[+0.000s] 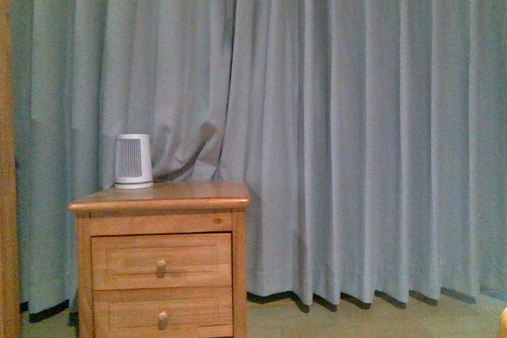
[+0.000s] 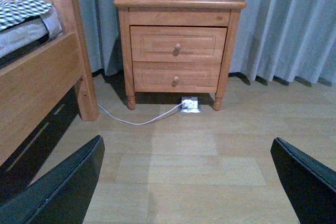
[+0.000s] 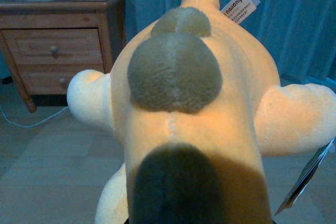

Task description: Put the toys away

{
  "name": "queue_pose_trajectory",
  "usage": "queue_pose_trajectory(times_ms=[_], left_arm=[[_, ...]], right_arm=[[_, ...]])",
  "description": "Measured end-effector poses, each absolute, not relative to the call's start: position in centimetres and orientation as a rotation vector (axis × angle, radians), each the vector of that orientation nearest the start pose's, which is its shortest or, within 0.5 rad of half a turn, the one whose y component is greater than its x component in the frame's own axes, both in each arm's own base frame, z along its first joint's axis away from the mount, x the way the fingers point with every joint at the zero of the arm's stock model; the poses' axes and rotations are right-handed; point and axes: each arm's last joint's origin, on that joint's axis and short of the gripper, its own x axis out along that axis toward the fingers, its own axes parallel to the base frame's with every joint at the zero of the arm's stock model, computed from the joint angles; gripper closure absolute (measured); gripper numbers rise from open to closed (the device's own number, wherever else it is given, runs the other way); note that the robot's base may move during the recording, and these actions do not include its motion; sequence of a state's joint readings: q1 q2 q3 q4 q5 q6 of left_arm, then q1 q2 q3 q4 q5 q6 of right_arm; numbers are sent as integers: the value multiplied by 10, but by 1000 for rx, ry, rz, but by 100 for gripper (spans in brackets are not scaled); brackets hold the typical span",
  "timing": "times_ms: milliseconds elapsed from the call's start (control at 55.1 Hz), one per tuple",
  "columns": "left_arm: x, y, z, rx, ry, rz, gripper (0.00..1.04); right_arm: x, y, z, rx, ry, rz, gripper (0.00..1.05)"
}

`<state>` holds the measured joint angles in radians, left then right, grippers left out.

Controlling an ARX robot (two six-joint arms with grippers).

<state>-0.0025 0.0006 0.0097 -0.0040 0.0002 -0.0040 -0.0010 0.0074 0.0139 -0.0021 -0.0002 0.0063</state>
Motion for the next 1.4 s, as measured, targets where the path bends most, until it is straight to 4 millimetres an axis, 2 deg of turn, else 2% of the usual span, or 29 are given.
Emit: queue_pose_trajectory(times_ms=[1398], left_arm=[[97,0,166,-4,-5,3,6]], right_arm=[[97,0,167,6,-4,7,97]])
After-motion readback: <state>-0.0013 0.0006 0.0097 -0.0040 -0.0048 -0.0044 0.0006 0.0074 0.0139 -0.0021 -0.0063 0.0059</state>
